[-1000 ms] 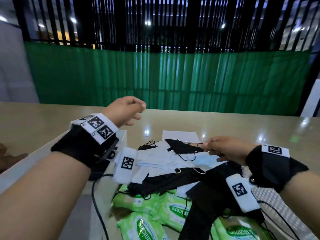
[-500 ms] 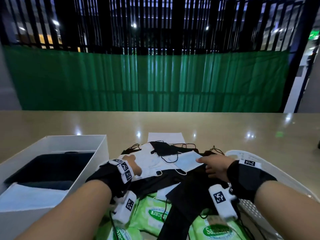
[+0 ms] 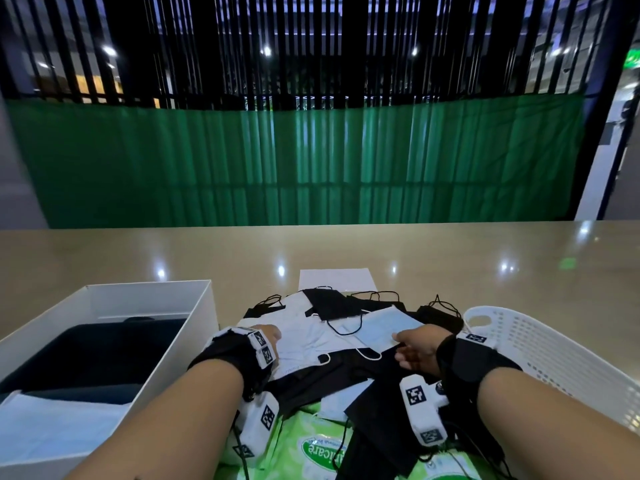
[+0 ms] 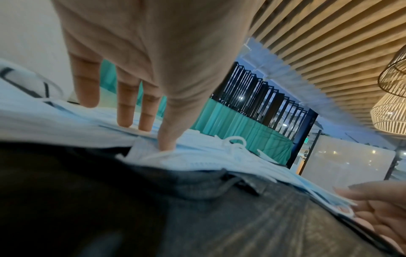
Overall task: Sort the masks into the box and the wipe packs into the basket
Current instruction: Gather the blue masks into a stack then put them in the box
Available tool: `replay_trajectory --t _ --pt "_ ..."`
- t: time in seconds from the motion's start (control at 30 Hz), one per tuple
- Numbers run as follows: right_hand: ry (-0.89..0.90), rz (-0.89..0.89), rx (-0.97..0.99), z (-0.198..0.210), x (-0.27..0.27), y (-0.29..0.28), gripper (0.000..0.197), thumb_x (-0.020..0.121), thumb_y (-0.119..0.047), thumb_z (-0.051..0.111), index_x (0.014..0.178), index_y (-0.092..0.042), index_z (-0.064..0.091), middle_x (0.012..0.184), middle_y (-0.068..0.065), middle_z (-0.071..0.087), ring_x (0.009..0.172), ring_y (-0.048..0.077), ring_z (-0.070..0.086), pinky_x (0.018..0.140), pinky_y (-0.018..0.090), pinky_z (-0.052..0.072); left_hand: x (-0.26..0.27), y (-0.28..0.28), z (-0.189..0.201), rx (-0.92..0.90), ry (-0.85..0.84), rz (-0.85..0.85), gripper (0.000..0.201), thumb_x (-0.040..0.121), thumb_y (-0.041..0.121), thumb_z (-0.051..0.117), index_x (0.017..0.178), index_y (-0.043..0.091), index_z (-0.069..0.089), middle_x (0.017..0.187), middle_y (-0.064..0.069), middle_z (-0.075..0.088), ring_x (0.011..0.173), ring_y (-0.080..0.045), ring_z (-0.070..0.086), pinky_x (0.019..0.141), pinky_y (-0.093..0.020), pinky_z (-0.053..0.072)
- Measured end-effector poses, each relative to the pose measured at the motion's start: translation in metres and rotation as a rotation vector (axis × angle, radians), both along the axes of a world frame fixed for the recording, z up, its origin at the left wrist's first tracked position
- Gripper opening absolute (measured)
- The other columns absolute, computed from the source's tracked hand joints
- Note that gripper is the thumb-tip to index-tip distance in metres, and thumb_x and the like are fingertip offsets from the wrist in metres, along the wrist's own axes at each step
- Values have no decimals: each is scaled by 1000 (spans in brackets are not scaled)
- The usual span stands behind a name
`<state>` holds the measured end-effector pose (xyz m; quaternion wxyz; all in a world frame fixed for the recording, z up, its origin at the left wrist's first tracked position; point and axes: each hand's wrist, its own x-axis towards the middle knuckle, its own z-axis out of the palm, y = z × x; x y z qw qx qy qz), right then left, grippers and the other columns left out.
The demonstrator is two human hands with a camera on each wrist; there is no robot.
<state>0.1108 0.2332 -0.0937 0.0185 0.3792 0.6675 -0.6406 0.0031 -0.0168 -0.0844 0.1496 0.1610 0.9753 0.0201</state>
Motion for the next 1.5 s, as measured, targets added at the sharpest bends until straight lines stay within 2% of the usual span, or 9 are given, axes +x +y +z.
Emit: replay_trajectory --t 0.13,0.27,0.47,0.6,0.9,1.1,1.2,1.33,1.5 --pt "-54 -4 40 0 -3 1 26 95 -19 55 76 -4 48 70 9 50 61 18 50 55 28 45 -1 4 11 27 -63 -66 30 93 11 48 121 20 52 122 -6 52 79 -10 51 53 -6 33" --pt "-82 -21 63 -3 -7 0 27 97 -19 50 74 -6 51 65 5 52 56 14 50 43 25 44 7 8 13 28 74 -86 21 94 14 46 111 18 57 114 -6 58 109 -21 57 80 -26 43" --pt "-34 -34 -8 -13 -6 6 19 98 -10 43 86 0 55 76 9 60 67 15 57 52 28 45 18 1 34 518 229 46 13 95 17 37 85 18 45 78 -3 49 73 -21 46 56 -26 31" --pt "17 -63 -18 -12 -1 6 21 92 -3 38 72 -5 44 68 10 49 58 17 52 35 22 40 34 4 66 869 280 115 20 99 23 34 83 13 40 70 -2 43 65 -19 40 53 -28 26" --pt "175 -71 -120 1 21 -1 19 79 1 31 68 -14 28 59 5 31 51 20 32 43 26 38 55 21 10 1274 -433 372 13 96 12 46 86 15 53 94 -10 59 97 -29 57 96 -48 48" --pt "279 18 -150 18 39 -2 15 73 -3 34 71 -17 30 58 5 34 49 22 39 55 30 41 69 -5 -34 1280 -618 585 20 97 10 47 90 -1 61 88 -18 68 71 -27 63 63 -33 55" --pt "431 18 -272 36 40 1 14 70 -4 36 71 -17 31 63 5 32 47 19 42 44 26 47 72 -11 -40 1351 -666 599 26 98 18 49 112 -2 59 104 -18 68 87 -31 66 80 -39 55" --pt "515 80 -431 52 36 -10 52 49 -11 59 99 -1 46 77 12 41 66 27 46 62 30 48 74 -11 -38 1476 -703 626 40 97 26 49 122 -4 57 100 -16 63 84 -28 60 78 -37 54" --pt "346 343 -326 34 30 -50 29 85 -1 35 100 -3 59 76 11 70 54 21 67 52 28 56 70 -11 -37 1550 -791 652 49 100 42 35 115 1 59 93 -18 69 73 -28 68 63 -38 57"
